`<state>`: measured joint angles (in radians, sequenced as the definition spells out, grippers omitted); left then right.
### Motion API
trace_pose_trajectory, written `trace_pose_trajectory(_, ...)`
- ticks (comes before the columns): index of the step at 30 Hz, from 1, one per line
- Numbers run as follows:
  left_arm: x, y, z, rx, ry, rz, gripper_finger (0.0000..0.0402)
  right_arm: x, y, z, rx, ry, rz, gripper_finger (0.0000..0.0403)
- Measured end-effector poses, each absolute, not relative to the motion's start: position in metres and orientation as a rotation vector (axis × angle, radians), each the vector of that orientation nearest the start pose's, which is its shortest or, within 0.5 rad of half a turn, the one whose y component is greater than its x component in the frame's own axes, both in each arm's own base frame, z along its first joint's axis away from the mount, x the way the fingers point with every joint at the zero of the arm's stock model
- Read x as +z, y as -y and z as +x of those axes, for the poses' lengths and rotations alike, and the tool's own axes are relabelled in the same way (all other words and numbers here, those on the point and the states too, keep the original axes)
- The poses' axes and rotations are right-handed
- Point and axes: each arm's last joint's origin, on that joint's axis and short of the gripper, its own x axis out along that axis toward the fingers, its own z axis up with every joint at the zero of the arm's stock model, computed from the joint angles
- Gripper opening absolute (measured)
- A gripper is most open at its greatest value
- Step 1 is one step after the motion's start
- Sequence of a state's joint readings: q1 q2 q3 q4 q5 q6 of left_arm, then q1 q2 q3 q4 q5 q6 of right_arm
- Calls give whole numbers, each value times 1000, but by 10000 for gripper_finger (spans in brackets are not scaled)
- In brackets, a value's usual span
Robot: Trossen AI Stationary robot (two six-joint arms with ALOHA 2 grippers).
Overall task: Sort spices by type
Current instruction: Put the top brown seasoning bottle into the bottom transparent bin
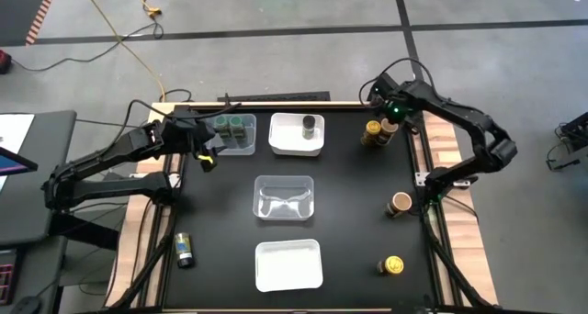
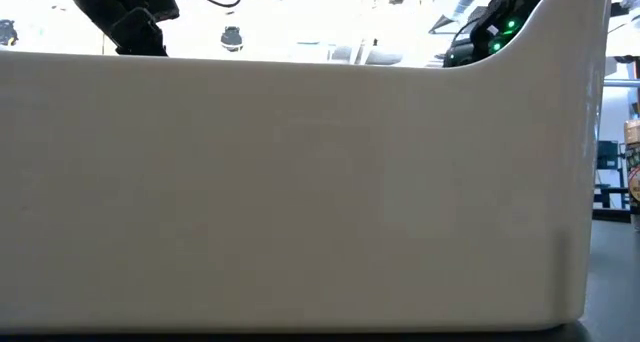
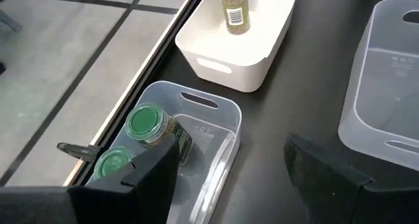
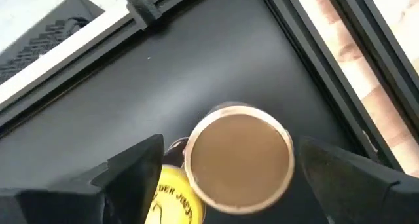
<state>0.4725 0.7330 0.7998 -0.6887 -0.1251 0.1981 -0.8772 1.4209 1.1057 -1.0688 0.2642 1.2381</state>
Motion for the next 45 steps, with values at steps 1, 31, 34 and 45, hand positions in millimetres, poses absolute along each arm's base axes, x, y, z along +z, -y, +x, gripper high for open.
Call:
trace_pose_trajectory(1, 300, -68, 125, 515, -680, 78, 263, 248, 199, 156, -1740, -651, 1337, 377)
trace_pose_trajectory(31, 299, -69, 124, 569, -691, 72, 263, 222, 207, 164, -1698, -894, 1295, 299)
trace_pose_trajectory(34, 300, -69, 124, 578, -681, 51, 263, 231, 204, 159, -1679, -882, 1257, 301)
trace_pose_trajectory(45, 300, -69, 124, 611, -649, -49, 263, 305, 153, 131, -1455, -637, 1054, 297)
